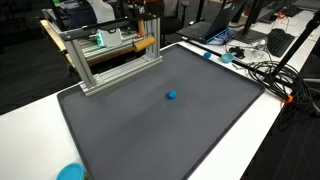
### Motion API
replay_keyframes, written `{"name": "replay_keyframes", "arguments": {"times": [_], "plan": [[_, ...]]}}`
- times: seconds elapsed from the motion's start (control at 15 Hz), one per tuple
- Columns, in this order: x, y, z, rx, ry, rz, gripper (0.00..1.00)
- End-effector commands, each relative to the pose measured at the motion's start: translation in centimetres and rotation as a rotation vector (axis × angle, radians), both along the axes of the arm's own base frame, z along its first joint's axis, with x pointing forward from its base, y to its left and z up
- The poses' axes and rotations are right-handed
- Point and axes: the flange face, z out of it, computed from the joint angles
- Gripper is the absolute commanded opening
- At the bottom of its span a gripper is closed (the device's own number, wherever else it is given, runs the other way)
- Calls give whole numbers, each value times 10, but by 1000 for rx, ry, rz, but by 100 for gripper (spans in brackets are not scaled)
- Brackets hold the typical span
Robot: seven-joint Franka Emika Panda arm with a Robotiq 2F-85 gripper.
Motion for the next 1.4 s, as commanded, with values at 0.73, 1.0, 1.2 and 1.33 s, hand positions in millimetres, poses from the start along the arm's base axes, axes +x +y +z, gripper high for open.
{"name": "replay_keyframes", "arguments": {"times": [0.73,1.0,1.2,1.33], "plan": [[100,-7,35,-117,-70,-249,47],[125,-8,19,-95,-78,-248,22],[153,-22,2,-44,-66,-274,22],[172,-35,-9,-38,-49,-294,22]]}}
